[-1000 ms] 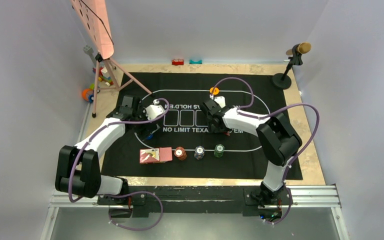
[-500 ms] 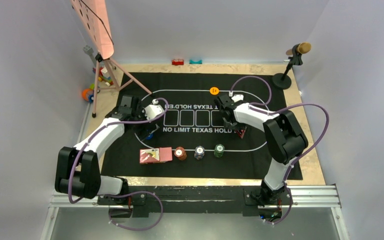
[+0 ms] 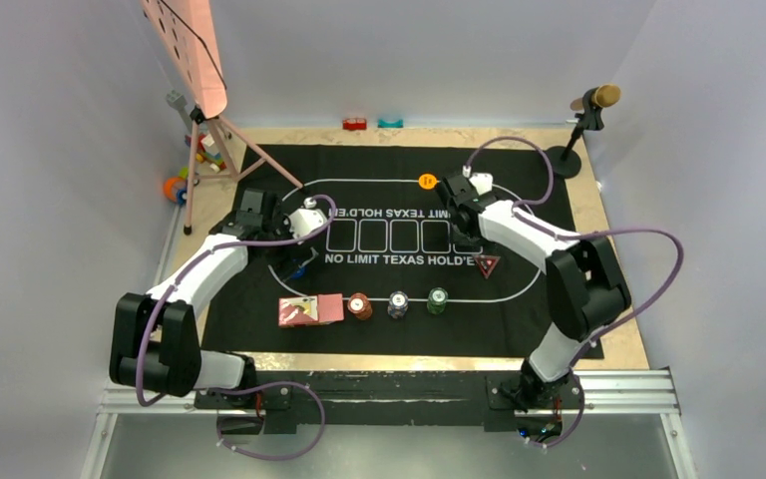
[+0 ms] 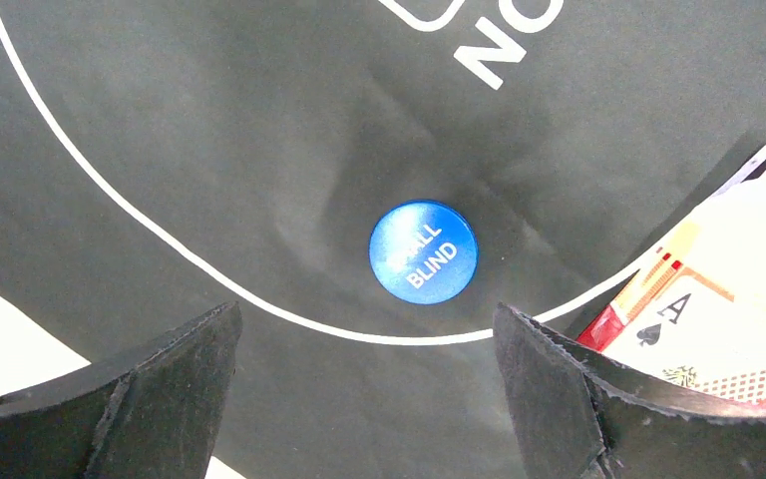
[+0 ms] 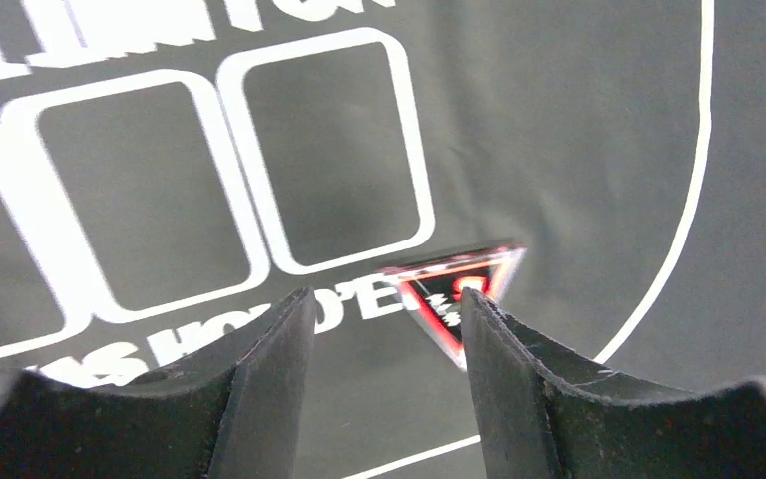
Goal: Distribute texas hold em gaming equipment
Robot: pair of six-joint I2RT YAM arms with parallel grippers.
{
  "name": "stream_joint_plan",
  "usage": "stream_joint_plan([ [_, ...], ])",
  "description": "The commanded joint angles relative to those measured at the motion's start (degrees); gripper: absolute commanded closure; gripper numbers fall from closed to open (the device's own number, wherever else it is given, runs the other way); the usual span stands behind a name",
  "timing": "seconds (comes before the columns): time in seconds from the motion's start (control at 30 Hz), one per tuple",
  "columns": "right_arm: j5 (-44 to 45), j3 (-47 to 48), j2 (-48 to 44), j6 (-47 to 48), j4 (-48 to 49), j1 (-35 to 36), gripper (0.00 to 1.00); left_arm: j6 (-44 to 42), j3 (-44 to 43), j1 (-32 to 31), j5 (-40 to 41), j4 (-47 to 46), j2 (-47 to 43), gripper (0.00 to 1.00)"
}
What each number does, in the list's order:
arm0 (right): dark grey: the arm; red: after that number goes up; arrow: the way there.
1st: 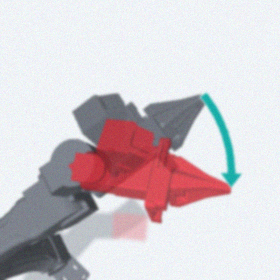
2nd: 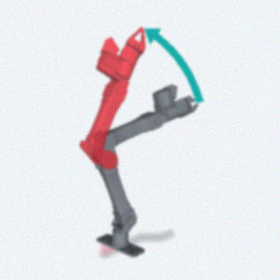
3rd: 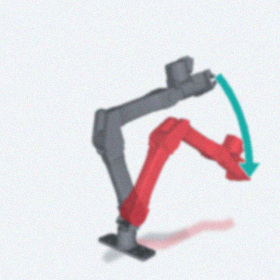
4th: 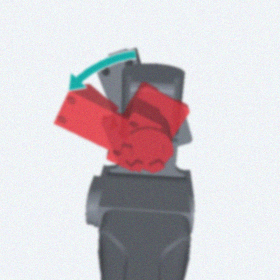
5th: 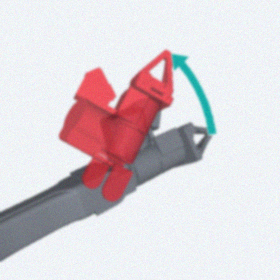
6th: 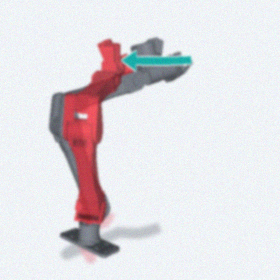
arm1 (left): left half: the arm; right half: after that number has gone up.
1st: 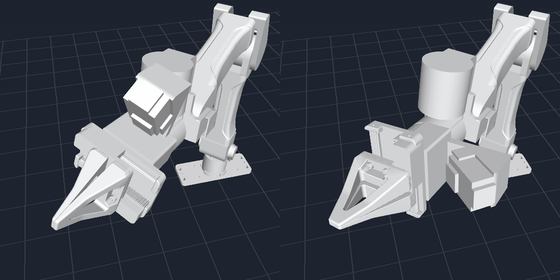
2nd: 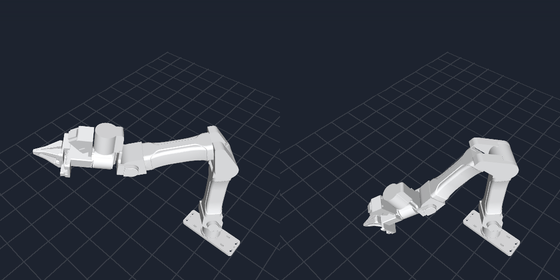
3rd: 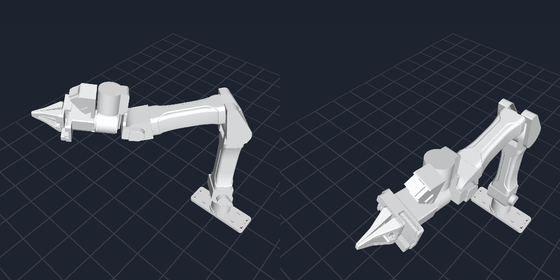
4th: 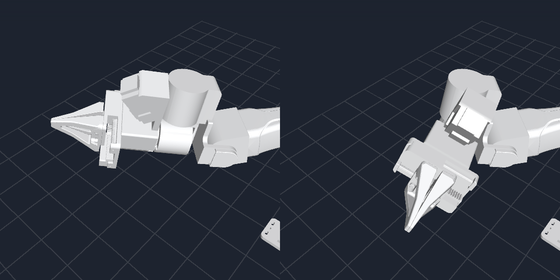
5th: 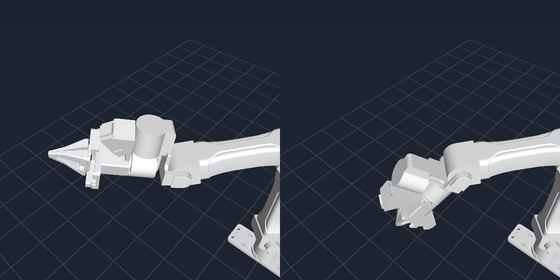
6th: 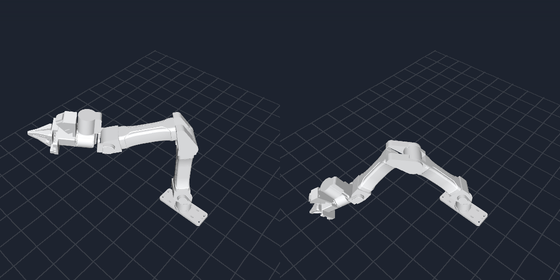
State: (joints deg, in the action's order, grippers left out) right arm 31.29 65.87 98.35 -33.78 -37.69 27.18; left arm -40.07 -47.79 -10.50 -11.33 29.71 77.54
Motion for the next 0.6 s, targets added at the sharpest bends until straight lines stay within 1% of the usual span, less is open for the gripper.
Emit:
stream_joint_plan([
  [0.0, -4.87, 5.16, -7.34, 5.03, 6.08, 5.55, 0.41, 0.64, -2.89, 0.48, -2.39, -0.75, 0.61, 0.0],
  [0.13, -8.95, 4.31, -10.14, 9.89, 13.8, 14.76, 0.38, 0.93, -4.72, 0.48, -1.78, -0.51, 3.49, 0.0],
  [0.2, -9.13, 2.89, -10.48, 11.71, 17.47, 19.17, 0.36, 1.03, -4.85, 0.48, -2.04, -0.49, 4.29, 0.0],
  [0.27, -9.18, 0.14, -11.51, 12.82, 21.68, 22.16, 0.35, 1.34, -5.0, 0.4, -2.67, -0.78, 4.89, 0.0],
  [0.37, -9.67, -2.66, -12.97, 11.81, 24.98, 23.62, 0.35, 1.57, -5.75, 0.18, -2.12, -0.63, 6.33, 0.0],
  [0.57, -11.34, -6.33, -15.27, 11.84, 28.47, 24.3, 0.36, 2.7, -5.8, -1.16, 0.26, -1.75, 9.31, 0.0],
])
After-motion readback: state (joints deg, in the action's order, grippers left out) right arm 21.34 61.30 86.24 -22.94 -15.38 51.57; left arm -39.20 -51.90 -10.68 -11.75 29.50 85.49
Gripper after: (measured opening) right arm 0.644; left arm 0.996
